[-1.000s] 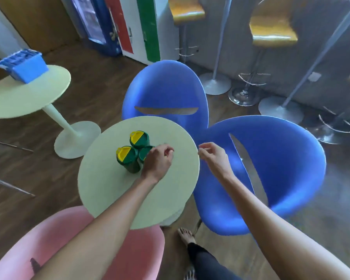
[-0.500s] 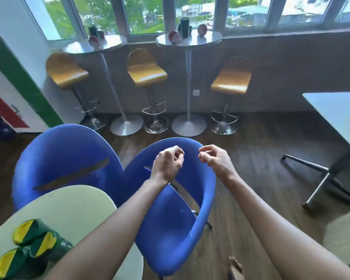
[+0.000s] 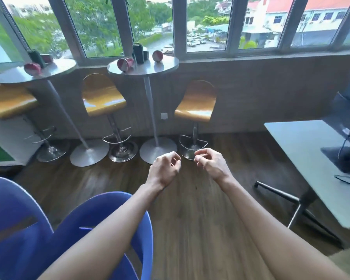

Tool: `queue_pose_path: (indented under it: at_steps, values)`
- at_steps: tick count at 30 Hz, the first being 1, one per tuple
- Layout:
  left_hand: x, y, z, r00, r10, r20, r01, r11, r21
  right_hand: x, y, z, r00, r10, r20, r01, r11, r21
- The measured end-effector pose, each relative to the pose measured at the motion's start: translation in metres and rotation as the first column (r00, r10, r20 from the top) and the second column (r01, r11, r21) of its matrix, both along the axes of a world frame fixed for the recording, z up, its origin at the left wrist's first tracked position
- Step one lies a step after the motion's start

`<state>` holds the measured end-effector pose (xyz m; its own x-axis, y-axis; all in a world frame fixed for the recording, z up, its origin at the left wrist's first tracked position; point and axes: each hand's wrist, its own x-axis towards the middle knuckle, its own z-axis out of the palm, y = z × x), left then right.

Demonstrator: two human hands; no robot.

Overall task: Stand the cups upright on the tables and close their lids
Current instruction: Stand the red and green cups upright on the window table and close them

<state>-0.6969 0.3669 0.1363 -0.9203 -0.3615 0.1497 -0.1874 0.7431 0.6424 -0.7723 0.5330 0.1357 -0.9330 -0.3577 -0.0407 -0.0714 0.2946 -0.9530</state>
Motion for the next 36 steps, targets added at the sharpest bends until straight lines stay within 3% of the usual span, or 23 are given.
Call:
queue_pose_path:
  at_steps: [8, 19, 29, 36]
  values:
    - [-0.155, -0.087, 0.008, 0.995, 0.083, -0.054, -0.082, 0.997, 0.008, -0.159, -0.077, 0.008, 0.995, 0.095, -0.029, -0.094, 0.995, 0.034]
    - [-0.371, -0.275, 0.047, 0.968, 0.210, -0.139, -0.204, 0.977, 0.061, -0.397, -0.263, 0.059, 0.980, 0.162, -0.118, -0.162, 0.987, 0.013]
    - [-0.545, -0.447, 0.058, 0.939, 0.254, -0.232, -0.274, 0.960, -0.055, -0.586, -0.436, 0.067, 0.973, 0.193, -0.128, -0.200, 0.979, -0.044]
    - [-0.624, -0.556, 0.055, 0.856, 0.424, -0.297, -0.475, 0.871, -0.128, -0.692, -0.559, 0.075, 0.968, 0.214, -0.135, -0.227, 0.970, -0.092]
